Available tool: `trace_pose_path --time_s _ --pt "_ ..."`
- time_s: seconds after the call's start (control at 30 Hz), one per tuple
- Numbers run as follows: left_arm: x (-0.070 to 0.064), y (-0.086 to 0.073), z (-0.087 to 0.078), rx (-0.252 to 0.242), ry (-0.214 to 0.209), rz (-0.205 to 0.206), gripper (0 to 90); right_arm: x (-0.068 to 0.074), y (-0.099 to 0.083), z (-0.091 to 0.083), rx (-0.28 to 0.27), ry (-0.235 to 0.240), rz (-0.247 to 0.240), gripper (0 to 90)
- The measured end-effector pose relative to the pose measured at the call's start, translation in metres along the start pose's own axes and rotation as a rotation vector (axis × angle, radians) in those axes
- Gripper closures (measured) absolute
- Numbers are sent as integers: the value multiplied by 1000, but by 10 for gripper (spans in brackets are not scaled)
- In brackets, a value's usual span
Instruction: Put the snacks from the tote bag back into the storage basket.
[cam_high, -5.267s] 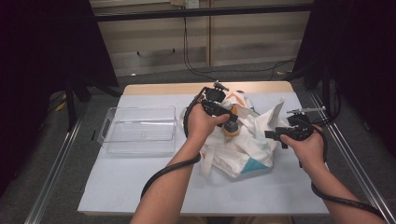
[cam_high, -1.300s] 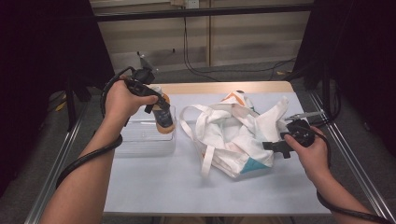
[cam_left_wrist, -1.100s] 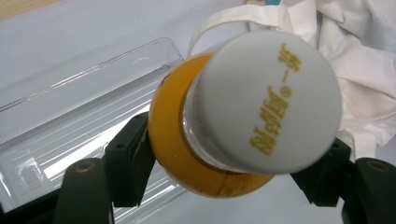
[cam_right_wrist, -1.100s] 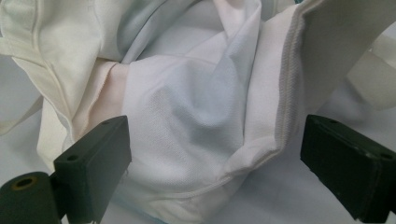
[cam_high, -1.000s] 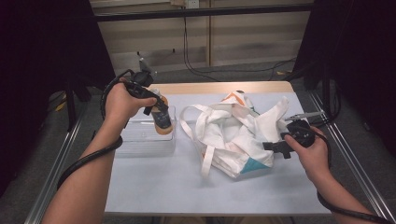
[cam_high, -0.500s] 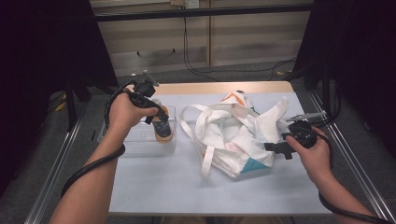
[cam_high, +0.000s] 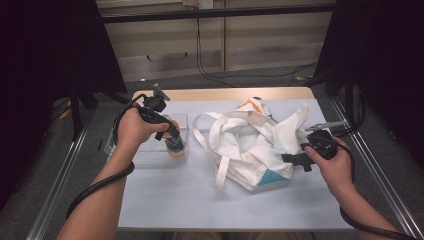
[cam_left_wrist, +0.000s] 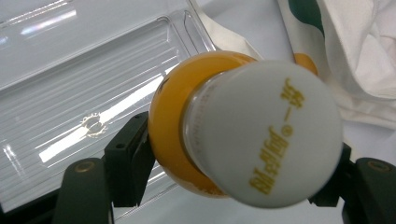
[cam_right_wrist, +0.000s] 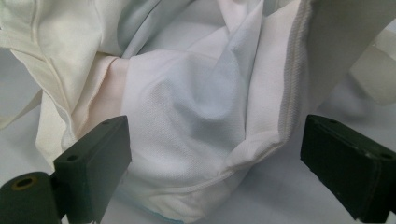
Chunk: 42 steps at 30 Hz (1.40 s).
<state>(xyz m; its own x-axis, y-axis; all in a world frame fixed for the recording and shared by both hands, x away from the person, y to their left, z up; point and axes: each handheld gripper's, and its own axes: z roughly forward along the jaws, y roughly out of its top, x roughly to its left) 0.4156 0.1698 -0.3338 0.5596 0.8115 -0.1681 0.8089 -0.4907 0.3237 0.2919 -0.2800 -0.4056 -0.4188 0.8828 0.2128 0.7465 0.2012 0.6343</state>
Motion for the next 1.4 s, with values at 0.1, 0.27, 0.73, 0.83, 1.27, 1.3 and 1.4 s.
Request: trace_pose_path --time_s 0.1,0.27,0.73,0.83,1.27,1.3,1.4 --pt "1 -3 4 0 1 -2 300 1 0 0 0 0 -3 88" --pt "2 -7 13 5 4 3 298 1 -1 0 0 -2 -6 88" --pt "6 -9 15 -41 -6 19 168 0 -6 -3 -6 -4 3 88" --pt "6 -13 12 -54 -16 17 146 -1 -10 -3 0 -9 7 88" --pt "8 -33 4 -114 -48 25 127 -8 -21 -11 -14 -19 35 88" --pt "7 -35 4 -124 -46 17 127 -9 -21 -11 -15 -20 33 88" --pt "8 -39 3 -125 -50 26 125 -11 -24 -13 -14 -19 38 88"
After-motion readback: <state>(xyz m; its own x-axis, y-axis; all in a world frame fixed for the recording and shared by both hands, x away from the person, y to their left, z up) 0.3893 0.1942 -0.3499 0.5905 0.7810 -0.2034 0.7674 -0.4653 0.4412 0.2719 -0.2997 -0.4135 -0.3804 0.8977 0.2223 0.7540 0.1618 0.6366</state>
